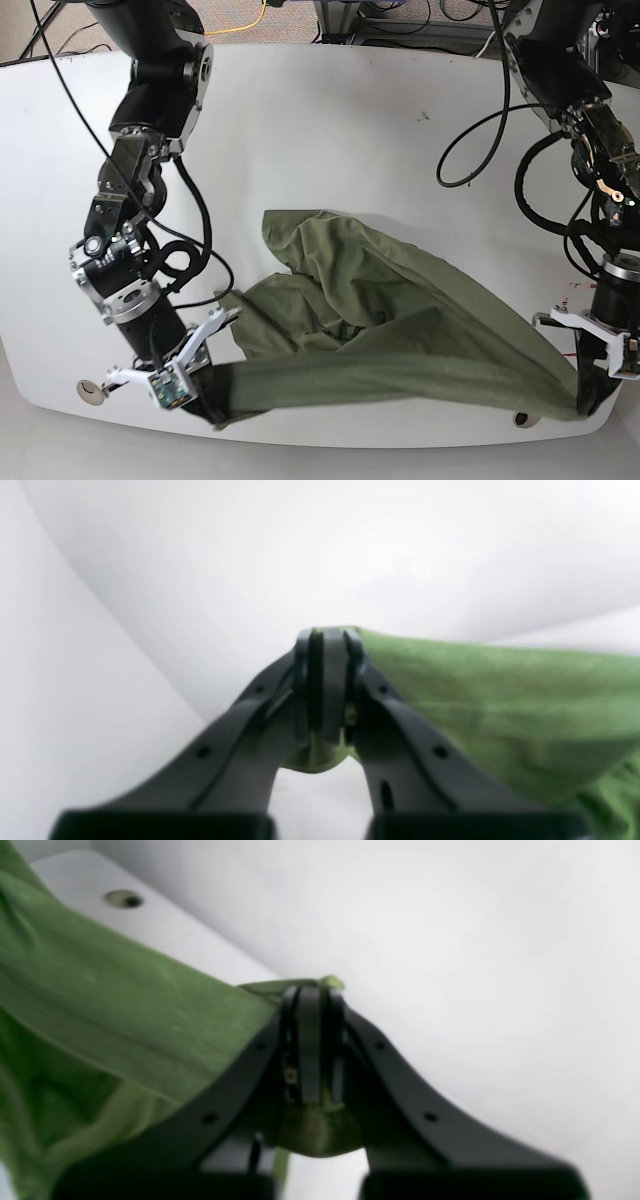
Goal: Layout the t-shirt on the table in an organized manner, then fold the t-shirt properly
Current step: 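Lift the shirt with both grippers and swing it over the table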
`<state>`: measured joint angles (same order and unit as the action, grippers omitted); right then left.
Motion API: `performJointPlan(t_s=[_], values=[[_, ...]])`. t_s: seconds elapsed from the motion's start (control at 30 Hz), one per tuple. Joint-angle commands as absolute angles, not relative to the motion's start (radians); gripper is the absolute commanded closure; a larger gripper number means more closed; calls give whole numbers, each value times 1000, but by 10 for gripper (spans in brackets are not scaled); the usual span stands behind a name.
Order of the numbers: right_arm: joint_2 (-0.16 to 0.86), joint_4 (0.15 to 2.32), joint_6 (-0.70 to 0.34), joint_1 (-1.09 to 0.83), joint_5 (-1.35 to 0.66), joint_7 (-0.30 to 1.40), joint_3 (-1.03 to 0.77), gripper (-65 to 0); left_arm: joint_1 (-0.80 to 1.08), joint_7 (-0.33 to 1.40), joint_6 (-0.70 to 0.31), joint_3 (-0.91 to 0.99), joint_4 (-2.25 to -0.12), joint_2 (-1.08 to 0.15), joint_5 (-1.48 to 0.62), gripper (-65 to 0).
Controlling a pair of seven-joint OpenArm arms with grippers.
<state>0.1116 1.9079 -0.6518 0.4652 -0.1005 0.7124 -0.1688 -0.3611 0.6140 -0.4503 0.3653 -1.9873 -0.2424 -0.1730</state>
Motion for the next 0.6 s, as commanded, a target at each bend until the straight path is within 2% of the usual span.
performJointPlan(t_s=[0.0,0.57], values=[[134,1900,-644,555,-111,687,-168,0,-453,599,-441,367,-2003,-274,-179,0],[275,1659,-645,967,-113,688,-79,0,-954,852,-441,271,-1997,-328,-176,0]])
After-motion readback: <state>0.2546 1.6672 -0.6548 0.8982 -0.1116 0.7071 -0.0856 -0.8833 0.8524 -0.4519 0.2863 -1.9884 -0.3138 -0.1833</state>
